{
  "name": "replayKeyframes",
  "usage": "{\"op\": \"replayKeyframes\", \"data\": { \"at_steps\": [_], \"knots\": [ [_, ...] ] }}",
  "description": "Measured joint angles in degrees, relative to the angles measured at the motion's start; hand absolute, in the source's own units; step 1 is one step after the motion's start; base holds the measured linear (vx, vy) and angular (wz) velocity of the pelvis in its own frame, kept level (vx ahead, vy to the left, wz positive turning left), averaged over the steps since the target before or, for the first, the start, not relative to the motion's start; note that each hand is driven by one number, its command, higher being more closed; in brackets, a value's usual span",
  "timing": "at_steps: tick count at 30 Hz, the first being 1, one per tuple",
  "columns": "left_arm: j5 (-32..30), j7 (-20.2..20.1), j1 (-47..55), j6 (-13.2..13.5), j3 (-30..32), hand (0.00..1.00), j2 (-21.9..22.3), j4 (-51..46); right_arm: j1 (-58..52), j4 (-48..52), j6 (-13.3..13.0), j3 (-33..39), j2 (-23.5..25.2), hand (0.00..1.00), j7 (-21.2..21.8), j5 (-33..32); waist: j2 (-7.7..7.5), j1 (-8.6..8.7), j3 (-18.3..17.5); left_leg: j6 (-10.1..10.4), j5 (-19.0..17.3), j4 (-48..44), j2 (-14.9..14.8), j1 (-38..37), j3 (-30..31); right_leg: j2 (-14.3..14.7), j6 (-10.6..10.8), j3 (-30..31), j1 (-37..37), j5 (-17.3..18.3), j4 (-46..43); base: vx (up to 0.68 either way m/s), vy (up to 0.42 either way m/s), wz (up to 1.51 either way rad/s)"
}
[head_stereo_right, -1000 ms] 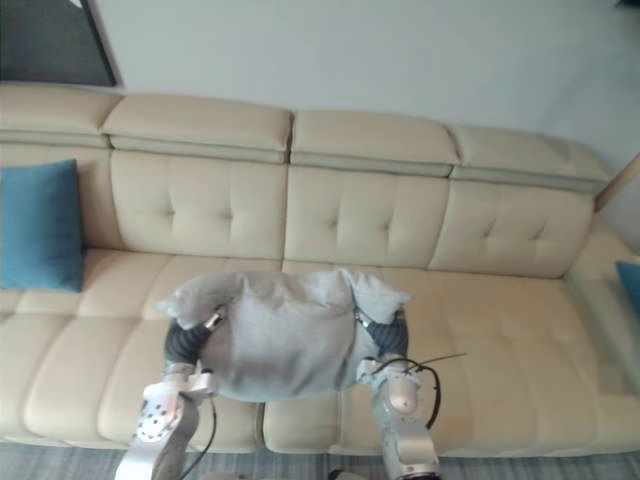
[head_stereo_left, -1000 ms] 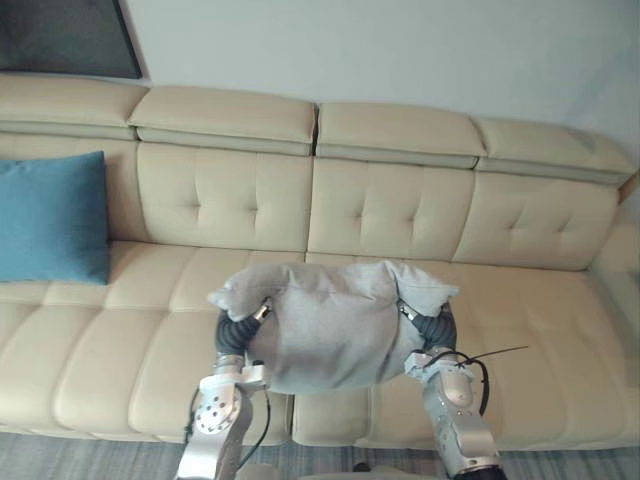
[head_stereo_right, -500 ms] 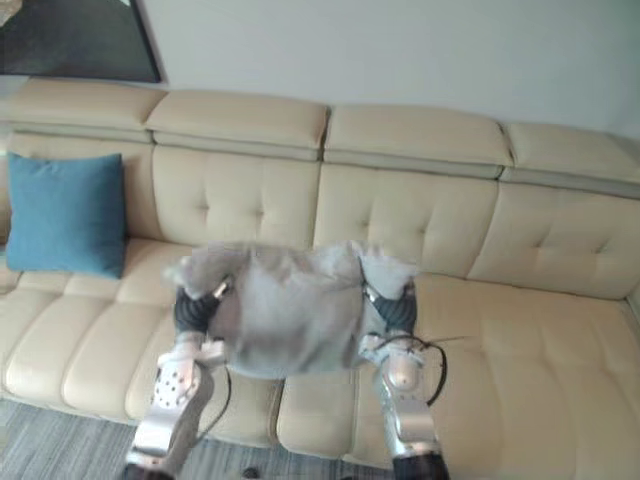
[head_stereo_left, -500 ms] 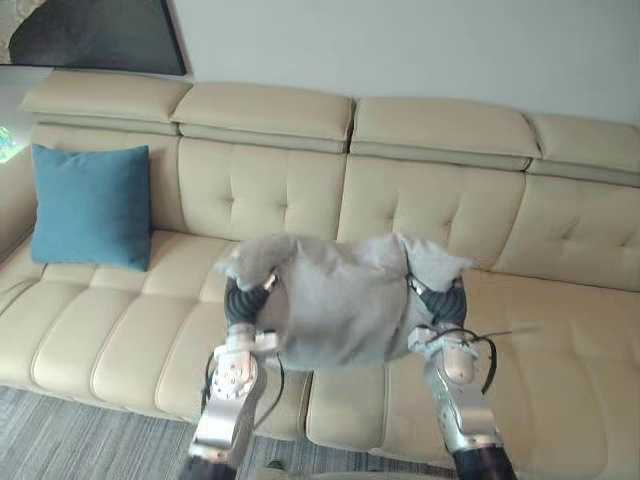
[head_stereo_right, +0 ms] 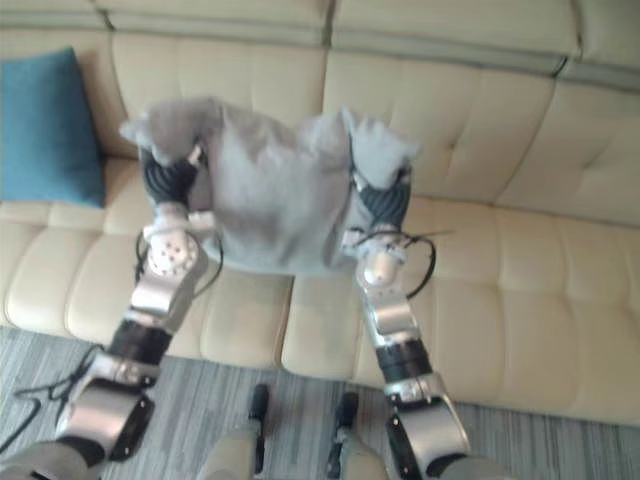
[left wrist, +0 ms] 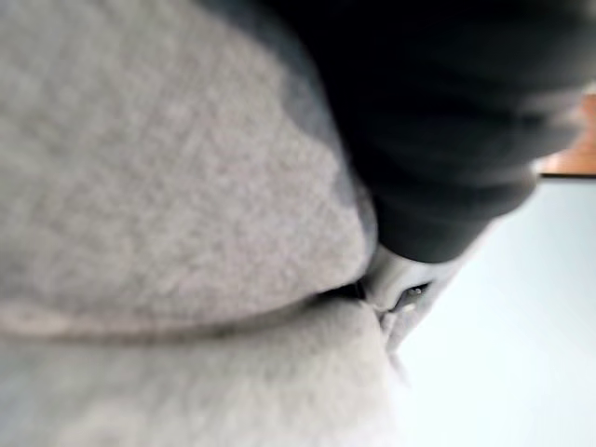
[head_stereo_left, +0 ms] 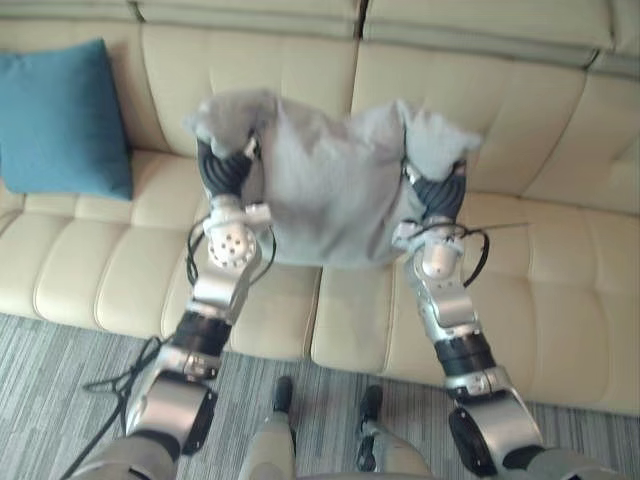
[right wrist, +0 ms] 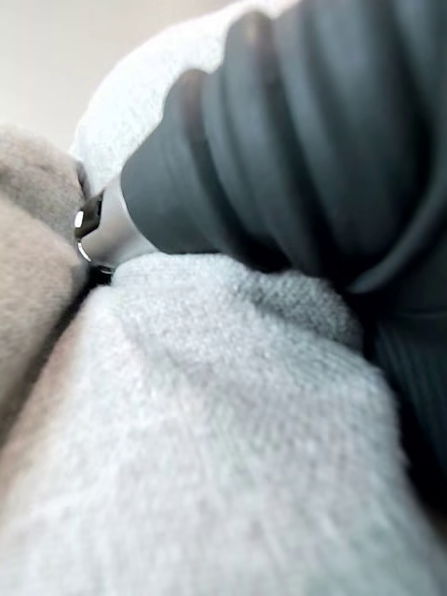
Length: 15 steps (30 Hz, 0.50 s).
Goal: Pick up cushions and gather them together orderly.
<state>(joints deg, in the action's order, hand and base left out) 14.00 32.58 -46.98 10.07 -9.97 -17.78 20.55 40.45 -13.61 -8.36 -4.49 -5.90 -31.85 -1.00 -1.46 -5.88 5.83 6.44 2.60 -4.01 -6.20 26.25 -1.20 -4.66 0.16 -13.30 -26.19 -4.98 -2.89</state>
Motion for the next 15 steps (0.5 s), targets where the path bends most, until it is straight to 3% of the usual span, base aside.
{"op": "replayKeyframes", "data": {
  "at_steps": [4,8,9,10,15],
  "knots": [
    [3.6,0.0,-9.0,0.9,0.0,1.0,-1.2,6.9,9.0,-5.7,0.1,0.1,-2.6,1.0,-1.9,1.1,-0.06,0.85,3.7,0.3,1.1,0.1,-0.3,3.6,0.1,0.3,-0.4,0.0,-3.6,-0.8,0.0,-0.01,-0.004,-0.01],
    [4.2,-0.2,-13.5,0.9,1.0,1.0,-1.4,11.1,13.8,-8.6,0.2,1.5,-3.2,1.0,-2.0,1.0,-0.14,0.87,5.2,0.5,1.7,0.1,-0.5,7.9,-0.4,0.6,-0.7,0.6,-8.1,-2.3,0.5,0.01,-0.007,-0.09],
    [4.4,-0.3,-13.9,0.9,1.6,1.0,-0.9,11.9,14.1,-9.0,0.2,1.6,-3.2,0.0,-2.0,0.9,-0.19,0.88,5.6,0.5,1.7,0.1,-0.6,8.8,-0.6,0.7,-0.8,0.8,-8.8,-2.6,0.8,0.03,-0.005,-0.07],
    [5.4,-0.3,-14.4,0.9,2.1,0.0,-0.4,12.9,14.8,-9.8,0.2,2.0,-3.3,0.0,-2.0,0.9,-0.13,0.96,6.9,0.5,1.7,0.1,-0.8,8.9,-0.6,0.8,-0.8,0.8,-8.9,-2.7,1.1,0.03,-0.008,-0.06],
    [6.3,-0.7,-19.4,1.0,4.0,0.0,1.3,15.8,17.8,-10.0,0.7,5.2,-4.1,0.0,-2.5,0.1,-0.02,1.27,9.4,1.0,2.9,0.1,-1.1,10.9,-0.1,0.8,-0.8,-0.1,-10.0,-2.7,1.3,0.04,-0.019,0.1]
  ]
}}
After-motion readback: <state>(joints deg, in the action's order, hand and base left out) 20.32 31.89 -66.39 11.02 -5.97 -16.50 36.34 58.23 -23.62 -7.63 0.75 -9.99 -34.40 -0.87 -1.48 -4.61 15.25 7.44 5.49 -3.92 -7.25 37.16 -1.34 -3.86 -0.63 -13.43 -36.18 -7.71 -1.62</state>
